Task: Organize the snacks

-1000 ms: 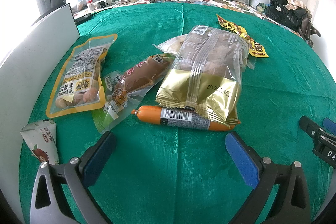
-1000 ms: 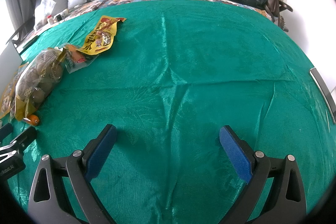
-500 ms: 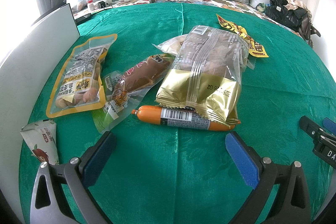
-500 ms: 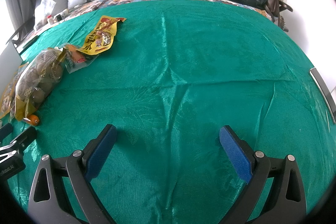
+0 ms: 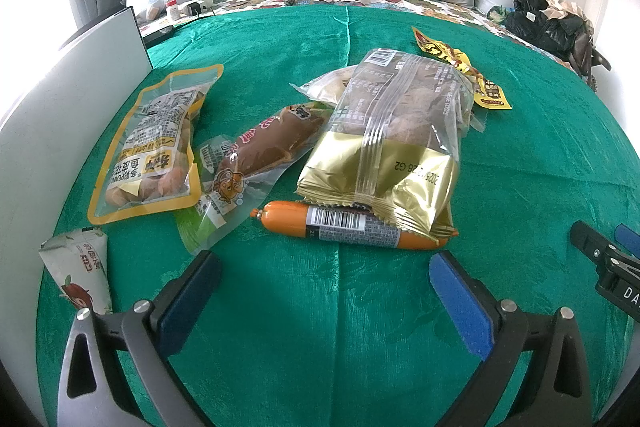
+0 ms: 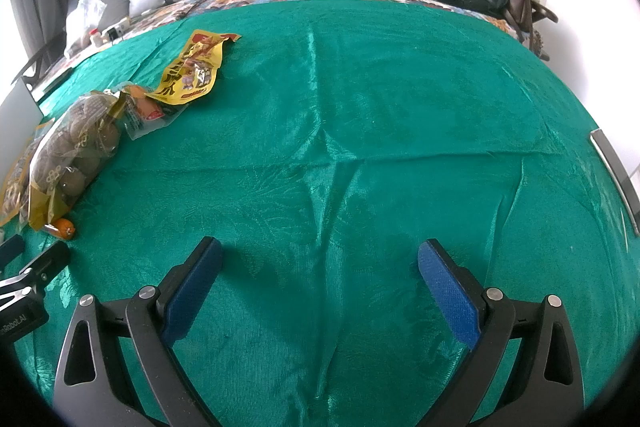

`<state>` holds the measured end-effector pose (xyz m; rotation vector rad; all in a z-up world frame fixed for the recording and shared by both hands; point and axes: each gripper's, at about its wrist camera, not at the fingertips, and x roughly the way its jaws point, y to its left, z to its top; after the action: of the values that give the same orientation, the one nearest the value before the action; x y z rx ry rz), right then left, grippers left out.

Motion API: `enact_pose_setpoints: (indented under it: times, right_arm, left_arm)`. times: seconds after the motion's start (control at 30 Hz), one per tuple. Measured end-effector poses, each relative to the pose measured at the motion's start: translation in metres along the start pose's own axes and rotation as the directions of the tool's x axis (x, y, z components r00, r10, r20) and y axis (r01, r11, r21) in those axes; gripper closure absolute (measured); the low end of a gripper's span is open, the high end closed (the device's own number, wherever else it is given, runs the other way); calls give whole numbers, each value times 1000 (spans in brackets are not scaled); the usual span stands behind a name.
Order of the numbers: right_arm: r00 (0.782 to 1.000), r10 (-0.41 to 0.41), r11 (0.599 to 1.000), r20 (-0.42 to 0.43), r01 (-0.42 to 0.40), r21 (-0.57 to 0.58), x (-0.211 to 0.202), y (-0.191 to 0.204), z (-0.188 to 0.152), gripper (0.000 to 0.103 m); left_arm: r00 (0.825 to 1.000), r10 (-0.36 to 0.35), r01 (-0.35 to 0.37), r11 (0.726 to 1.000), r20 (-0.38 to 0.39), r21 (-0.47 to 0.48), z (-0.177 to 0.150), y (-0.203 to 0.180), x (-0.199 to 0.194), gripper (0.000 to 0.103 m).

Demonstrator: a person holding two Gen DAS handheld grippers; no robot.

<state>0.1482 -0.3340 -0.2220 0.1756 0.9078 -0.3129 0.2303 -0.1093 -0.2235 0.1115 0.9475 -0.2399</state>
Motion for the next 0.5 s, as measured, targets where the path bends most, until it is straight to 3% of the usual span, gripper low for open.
enact_pose_setpoints:
  times: [0.5]
  right_arm:
    - [1000,0,1000,0,0,0,0,0,0,3]
  left_arm:
    - [1000,0,0,1000,0,0,0,0,0,0]
